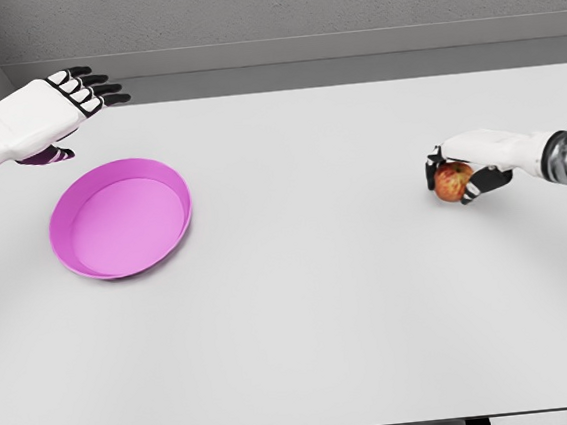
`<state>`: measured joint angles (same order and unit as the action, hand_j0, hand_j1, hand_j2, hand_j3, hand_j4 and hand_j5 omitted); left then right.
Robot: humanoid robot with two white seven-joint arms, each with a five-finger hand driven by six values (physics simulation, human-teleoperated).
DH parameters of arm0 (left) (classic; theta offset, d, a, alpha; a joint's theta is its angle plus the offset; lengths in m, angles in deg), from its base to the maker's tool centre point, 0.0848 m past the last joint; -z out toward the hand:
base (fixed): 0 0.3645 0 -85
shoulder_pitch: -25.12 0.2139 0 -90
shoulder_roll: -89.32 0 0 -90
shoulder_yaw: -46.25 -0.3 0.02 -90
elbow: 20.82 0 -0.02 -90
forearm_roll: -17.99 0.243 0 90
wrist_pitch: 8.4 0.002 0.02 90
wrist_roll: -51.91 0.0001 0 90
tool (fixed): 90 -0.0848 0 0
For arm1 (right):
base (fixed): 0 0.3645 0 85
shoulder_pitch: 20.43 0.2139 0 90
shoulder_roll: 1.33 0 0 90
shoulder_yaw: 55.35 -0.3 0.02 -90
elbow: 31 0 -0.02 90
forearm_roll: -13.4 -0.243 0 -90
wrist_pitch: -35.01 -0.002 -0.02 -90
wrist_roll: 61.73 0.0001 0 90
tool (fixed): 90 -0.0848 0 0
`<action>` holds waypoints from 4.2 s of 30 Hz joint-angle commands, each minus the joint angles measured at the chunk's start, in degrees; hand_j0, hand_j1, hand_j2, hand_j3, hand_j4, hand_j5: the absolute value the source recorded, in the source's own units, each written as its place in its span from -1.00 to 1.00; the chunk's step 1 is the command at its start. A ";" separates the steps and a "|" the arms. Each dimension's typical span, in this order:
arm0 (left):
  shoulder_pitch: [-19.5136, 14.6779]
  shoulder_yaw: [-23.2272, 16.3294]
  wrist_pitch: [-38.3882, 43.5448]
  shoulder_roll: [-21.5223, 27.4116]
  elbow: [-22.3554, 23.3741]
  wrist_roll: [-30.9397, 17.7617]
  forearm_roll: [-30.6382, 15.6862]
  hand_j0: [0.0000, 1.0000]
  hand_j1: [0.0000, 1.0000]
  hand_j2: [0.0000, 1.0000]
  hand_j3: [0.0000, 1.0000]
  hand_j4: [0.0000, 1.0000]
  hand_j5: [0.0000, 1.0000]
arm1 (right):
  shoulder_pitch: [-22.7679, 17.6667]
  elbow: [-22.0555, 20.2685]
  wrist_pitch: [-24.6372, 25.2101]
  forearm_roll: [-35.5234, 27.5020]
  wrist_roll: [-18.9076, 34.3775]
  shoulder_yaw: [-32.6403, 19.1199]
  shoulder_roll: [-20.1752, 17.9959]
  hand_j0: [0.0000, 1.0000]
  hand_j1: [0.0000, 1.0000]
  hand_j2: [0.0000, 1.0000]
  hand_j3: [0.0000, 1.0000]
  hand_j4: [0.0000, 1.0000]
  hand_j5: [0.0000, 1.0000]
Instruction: Put the apple on the plate with both arms
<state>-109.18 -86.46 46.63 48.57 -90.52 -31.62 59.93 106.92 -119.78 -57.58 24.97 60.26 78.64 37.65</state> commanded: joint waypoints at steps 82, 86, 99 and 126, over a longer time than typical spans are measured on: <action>-2.64 -4.75 -0.03 -13.30 -25.32 -41.47 -15.22 1.00 1.00 1.00 1.00 1.00 1.00 | -5.27 -0.96 -17.27 -0.23 3.01 -20.25 -0.04 1.00 1.00 1.00 1.00 1.00 1.00; -5.80 -8.53 -0.03 -18.05 -20.13 -41.47 -13.63 1.00 1.00 1.00 1.00 1.00 1.00 | -5.62 -1.31 -17.27 -0.14 3.01 -20.17 -0.13 1.00 1.00 1.00 1.00 1.00 1.00; -5.45 -10.20 -0.03 -15.50 -18.99 -41.47 -11.17 1.00 1.00 1.00 1.00 1.00 1.00 | -6.06 -1.40 -17.27 -0.14 3.01 -20.17 -0.31 1.00 1.00 1.00 1.00 1.00 1.00; -5.36 -13.90 -0.03 -18.49 -14.15 -41.47 -4.93 1.00 1.00 1.00 1.00 1.00 1.00 | -6.24 -1.31 -17.27 -0.14 3.01 -20.17 -0.31 1.00 1.00 1.00 1.00 1.00 1.00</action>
<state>-114.54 -100.03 46.47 30.78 -105.13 -73.11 55.11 100.77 -121.02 -74.95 25.04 63.30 58.48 37.40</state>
